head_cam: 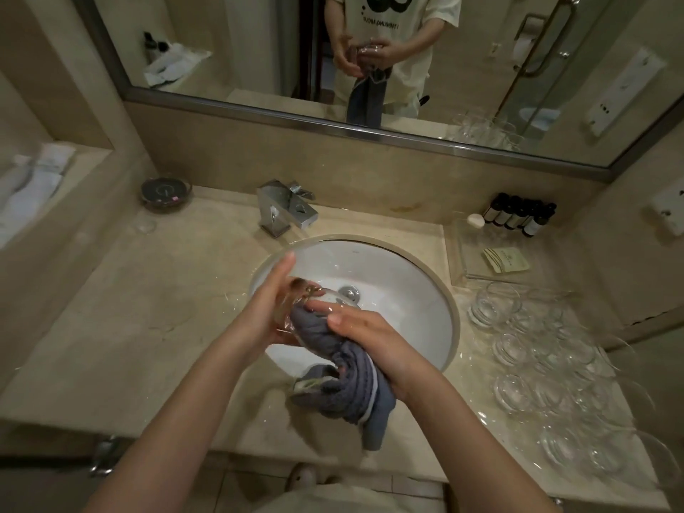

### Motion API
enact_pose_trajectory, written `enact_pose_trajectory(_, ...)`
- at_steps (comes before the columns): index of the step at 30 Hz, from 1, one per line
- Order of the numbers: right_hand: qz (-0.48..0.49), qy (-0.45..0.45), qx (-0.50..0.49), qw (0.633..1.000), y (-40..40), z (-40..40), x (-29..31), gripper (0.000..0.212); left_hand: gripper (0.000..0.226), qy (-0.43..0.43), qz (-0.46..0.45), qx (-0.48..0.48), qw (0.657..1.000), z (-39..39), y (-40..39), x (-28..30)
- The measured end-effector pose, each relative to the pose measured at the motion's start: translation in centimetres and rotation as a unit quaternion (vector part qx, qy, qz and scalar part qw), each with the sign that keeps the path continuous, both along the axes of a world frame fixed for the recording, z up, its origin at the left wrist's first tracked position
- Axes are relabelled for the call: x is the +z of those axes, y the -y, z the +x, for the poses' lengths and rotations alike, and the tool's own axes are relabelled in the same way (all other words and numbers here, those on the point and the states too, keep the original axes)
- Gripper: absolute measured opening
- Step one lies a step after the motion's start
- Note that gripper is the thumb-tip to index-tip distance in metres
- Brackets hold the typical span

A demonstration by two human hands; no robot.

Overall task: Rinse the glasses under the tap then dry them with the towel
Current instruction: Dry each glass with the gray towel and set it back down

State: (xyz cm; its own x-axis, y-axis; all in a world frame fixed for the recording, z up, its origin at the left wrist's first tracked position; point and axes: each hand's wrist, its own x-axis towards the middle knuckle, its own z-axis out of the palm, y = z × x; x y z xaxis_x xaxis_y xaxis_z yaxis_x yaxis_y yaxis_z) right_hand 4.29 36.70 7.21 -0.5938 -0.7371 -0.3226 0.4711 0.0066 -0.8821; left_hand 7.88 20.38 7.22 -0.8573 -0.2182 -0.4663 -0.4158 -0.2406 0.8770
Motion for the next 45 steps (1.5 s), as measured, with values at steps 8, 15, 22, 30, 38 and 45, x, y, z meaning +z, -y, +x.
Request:
enact_pose_trajectory(8,-0.098,0.138,0.033,0.985,0.4,-0.1,0.2,0.046,0.025,-0.167,-0.179,0.009,0.969,0.1,0.7,-0.9)
enact_pose_trajectory(15,-0.065,0.165,0.099,0.979,0.2,-1.2,0.3,0.066,0.046,-0.189,-0.131,-0.063,0.971,1.0,2.0,-1.7)
enact_pose_trajectory(22,0.014,0.123,0.214,0.969,0.9,-1.1,-0.4,0.045,0.092,0.047,-0.056,-0.42,0.905,0.2,4.2,0.3)
enact_pose_trajectory(30,-0.052,0.114,0.154,0.98,3.1,-1.5,-1.3,0.065,0.084,0.036,-0.022,-0.448,0.893,0.2,8.8,-0.9)
enact_pose_trajectory(38,-0.094,0.139,-0.067,0.984,10.0,-0.6,-1.4,0.056,0.104,-0.02,-0.102,-0.201,0.974,1.8,19.1,-2.4)
enact_pose_trajectory(45,-0.01,0.103,-0.241,0.965,17.5,0.1,-3.8,0.054,0.087,-0.031,-0.199,-0.025,0.979,0.9,25.4,-4.6)
